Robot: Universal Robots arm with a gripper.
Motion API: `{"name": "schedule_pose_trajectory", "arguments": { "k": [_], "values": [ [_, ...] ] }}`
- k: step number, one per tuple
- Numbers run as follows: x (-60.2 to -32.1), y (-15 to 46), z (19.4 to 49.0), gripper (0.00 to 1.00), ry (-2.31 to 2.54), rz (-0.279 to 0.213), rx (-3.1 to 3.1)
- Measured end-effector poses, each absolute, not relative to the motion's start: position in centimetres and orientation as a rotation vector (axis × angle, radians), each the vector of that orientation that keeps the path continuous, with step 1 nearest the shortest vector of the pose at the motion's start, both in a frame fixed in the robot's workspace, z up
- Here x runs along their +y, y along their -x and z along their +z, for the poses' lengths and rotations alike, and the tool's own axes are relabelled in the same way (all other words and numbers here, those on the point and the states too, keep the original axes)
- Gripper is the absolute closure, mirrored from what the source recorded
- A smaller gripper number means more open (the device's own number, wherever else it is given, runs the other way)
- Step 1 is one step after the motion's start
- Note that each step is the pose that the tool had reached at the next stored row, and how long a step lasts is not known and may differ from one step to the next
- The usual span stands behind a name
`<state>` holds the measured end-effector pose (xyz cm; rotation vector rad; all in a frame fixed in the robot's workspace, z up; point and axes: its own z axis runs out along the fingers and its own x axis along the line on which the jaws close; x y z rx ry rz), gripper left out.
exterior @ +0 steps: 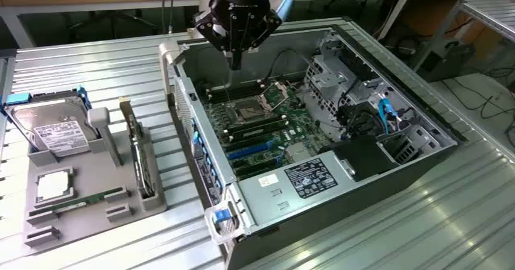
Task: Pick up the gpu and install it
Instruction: 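Reach for the gpu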
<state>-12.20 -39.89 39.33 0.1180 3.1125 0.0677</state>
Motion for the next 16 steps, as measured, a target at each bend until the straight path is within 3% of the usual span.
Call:
{"name": "schedule_pose_trajectory", "arguments": {
  "k": [8,16],
  "values": [
    [-40.1,12.7,39.3,0.89,-0.118,0.068,3.112],
    [-41.8,18.9,39.3,0.89,-0.118,0.068,3.112]
  ]
}}
